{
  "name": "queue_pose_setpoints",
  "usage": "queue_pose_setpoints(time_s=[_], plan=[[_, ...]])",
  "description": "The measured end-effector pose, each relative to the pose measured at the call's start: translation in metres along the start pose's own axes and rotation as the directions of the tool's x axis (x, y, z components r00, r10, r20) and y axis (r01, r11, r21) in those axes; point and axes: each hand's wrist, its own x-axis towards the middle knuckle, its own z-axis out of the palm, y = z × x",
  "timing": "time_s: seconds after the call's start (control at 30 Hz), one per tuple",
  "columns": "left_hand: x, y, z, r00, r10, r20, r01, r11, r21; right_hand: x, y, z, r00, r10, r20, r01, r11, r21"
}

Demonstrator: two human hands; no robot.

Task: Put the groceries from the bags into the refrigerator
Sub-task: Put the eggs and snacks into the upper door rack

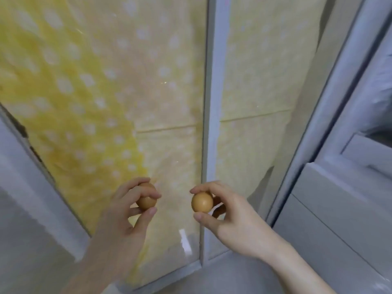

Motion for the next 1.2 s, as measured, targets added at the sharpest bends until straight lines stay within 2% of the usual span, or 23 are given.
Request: queue_pose_setpoints(time_s=[0.27,0.47,0.67,0.87,1.03,1.2], plan=[[0.096,0.074,0.165,0.942,0.278,0.190,-0.239,0.949,-0.204,-0.047,0.059,-0.162,0.934,0.074,-0.348,-0.114,0.989,-0.095],[0.136,0.121,0.274,0.852,0.369,0.371,-0.218,0.895,-0.389,-0.087,0.090,-0.235,0.822,0.142,-0.552,-0.251,0.960,-0.126],[0.171,0.152,0.352,0.720,0.496,0.485,-0.205,0.820,-0.535,-0.110,0.107,-0.268,0.674,0.189,-0.714,-0.391,0.911,-0.128],[0.207,0.171,0.404,0.561,0.620,0.549,-0.157,0.731,-0.664,-0.114,0.101,-0.283,0.489,0.189,-0.851,-0.521,0.846,-0.112],[0.236,0.193,0.431,0.472,0.700,0.536,-0.118,0.653,-0.748,-0.108,0.087,-0.294,0.343,0.161,-0.926,-0.613,0.785,-0.091],[0.252,0.225,0.446,0.369,0.783,0.502,-0.052,0.556,-0.829,-0.108,0.061,-0.300,0.253,0.097,-0.963,-0.704,0.701,-0.115]])
